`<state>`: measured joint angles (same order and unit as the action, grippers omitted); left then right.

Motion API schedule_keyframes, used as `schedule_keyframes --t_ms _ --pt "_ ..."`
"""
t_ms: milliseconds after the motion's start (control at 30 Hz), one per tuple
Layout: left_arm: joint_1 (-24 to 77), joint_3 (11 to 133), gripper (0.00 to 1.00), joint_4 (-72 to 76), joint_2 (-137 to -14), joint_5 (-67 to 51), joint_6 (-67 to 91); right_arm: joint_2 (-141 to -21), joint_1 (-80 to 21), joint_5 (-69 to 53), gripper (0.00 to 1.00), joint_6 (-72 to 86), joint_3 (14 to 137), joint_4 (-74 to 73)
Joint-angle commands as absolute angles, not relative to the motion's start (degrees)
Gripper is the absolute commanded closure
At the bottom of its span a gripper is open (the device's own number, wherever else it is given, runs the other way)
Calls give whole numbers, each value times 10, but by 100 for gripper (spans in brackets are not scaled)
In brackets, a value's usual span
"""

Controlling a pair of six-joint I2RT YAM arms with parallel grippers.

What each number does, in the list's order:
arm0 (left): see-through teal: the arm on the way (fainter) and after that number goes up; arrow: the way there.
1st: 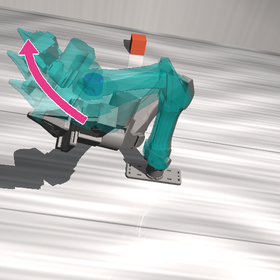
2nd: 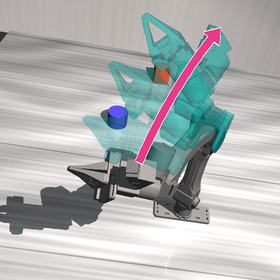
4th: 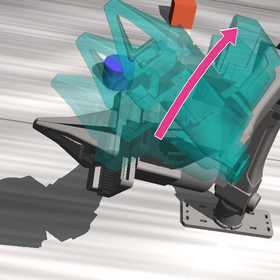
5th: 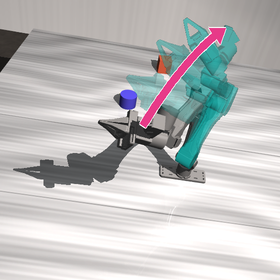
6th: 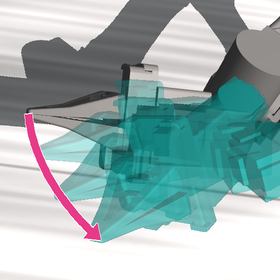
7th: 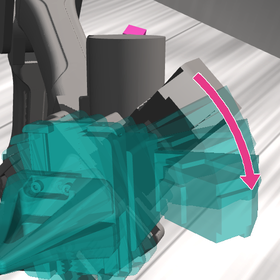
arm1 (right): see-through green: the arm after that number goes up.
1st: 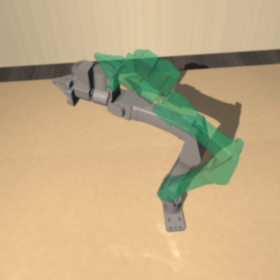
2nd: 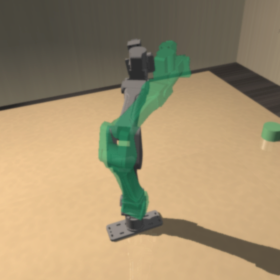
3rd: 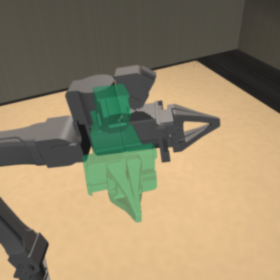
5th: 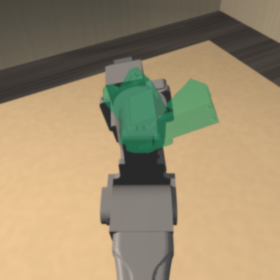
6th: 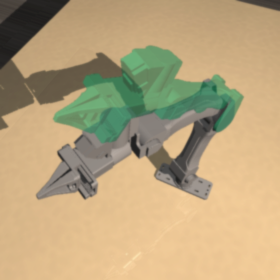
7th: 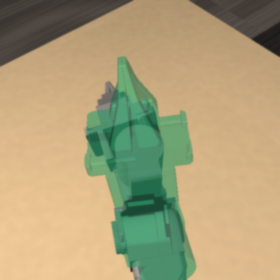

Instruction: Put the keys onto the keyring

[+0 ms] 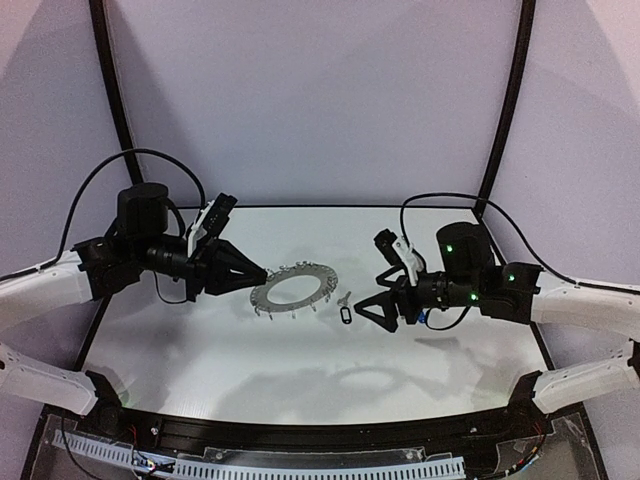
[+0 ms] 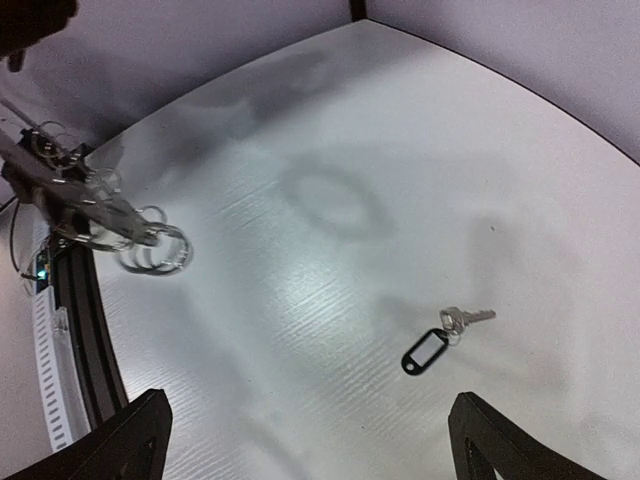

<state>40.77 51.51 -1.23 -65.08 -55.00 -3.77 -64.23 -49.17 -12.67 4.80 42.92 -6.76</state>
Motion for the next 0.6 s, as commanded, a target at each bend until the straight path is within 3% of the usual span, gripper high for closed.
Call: schedule_keyframes --t_ms 0,200,400,567 --pt "407 536 99 -31 -626 -573 -62 -628 -470 -82 2 96 409 -44" --pt "407 540 99 -25 -628 -474 1 -671 -438 -42 2 174 431 -88" --pt "407 531 99 -32 -626 -304 83 -806 -433 -27 2 216 530 -217" --pt "407 506 99 -40 -617 -227 106 -903 -432 -18 7 215 606 -263"
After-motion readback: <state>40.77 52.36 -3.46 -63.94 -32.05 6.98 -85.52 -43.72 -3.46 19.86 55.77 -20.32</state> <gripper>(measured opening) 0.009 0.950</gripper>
